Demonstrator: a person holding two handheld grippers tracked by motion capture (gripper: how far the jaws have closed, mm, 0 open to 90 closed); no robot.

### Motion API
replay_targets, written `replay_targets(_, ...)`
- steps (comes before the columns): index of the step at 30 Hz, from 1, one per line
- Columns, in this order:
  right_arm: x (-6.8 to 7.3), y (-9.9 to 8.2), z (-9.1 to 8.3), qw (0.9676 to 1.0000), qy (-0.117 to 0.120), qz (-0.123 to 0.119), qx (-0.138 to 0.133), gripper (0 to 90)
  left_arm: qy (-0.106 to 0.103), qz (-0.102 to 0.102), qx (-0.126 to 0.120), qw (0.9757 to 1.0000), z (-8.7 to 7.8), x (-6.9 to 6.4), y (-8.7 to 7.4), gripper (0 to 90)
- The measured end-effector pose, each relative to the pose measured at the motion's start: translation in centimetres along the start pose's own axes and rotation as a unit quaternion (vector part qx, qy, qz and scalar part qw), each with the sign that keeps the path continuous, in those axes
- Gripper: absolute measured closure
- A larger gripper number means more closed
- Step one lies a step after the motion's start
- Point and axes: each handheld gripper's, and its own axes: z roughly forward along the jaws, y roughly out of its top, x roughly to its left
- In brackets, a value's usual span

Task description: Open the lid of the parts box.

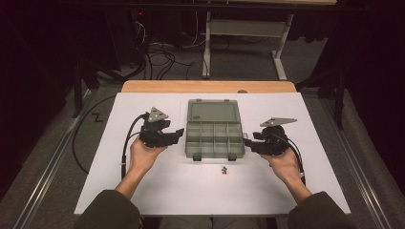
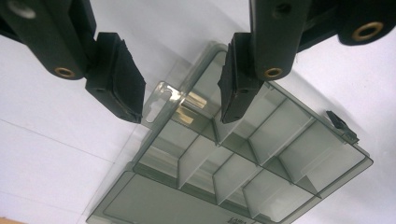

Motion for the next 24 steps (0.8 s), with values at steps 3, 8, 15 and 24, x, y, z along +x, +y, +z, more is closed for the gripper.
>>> replay_targets(3, -0.2, -0.5, -0.4, 1.0000, -0.001, 0.003, -0.008, 51.0, -0.001, -0.006, -0.005, 1.0000, -0.7, 0.2, -0.5, 37.9)
replay_targets(8, -0.5, -1.5, -1.0, 0.9998, -0.001, 0.006, -0.018, 47.9, 0.005, -0.013, -0.019, 0.9997, -1.7, 0.1, -1.4, 35.2)
replay_targets(15, -0.5, -2.6, -1.9, 0.9993, -0.003, 0.004, -0.038, 44.4, 0.011, -0.014, -0.026, 0.9995, -2.7, 0.1, -2.7, 32.9)
replay_targets(24, -0.5, -4.3, -3.1, 0.9974, -0.006, 0.002, -0.072, 42.0, 0.023, -0.019, -0.047, 0.9984, -3.8, 0.1, -4.5, 31.3)
